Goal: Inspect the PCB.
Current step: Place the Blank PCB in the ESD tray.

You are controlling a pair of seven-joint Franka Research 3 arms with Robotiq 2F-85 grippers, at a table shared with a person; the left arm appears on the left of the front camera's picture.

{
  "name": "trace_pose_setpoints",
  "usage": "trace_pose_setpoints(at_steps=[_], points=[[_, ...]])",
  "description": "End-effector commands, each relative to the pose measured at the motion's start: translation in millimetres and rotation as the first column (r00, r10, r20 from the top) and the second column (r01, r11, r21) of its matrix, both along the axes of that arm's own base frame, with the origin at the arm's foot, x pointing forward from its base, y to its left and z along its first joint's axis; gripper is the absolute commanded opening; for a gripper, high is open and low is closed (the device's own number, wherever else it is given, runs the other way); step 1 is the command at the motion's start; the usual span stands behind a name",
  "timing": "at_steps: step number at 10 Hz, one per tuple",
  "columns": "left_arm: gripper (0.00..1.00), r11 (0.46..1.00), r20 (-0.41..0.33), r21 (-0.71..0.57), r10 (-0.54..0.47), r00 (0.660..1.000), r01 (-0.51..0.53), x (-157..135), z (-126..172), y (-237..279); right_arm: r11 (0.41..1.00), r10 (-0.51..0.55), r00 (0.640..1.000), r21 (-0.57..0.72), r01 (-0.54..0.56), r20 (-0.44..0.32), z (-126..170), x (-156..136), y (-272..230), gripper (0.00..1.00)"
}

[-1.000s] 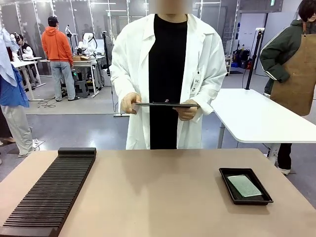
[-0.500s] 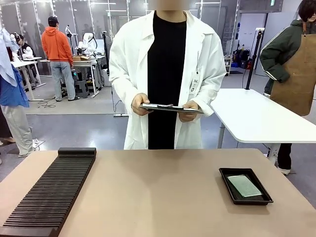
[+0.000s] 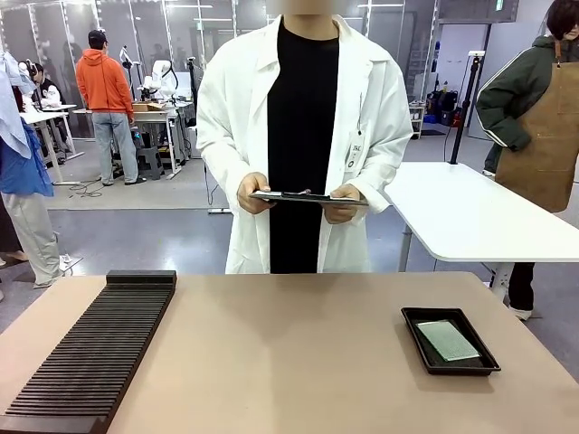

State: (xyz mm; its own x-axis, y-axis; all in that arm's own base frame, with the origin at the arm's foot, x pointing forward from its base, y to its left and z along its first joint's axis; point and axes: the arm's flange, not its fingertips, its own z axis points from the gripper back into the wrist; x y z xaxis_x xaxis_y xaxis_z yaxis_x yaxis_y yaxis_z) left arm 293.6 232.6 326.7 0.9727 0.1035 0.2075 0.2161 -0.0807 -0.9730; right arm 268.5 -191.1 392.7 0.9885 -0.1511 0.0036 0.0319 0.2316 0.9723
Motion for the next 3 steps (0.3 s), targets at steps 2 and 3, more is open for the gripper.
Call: trace_pose_setpoints(at_steps=[2, 3], points=[[1.00, 1.000, -0.012, 0.009, 0.000, 1.000, 0.001, 1.9, 4.1, 3.0, 1.000, 0.005, 1.000, -0.010, -0.005, -0.013, 4.5, -2.7, -0.2, 1.00], [1.00, 1.000, -0.012, 0.009, 0.000, 1.000, 0.001, 1.9, 4.1, 3.0, 1.000, 0.005, 1.000, -0.010, -0.005, -0.013, 4.5, -2.7, -0.2, 1.00]])
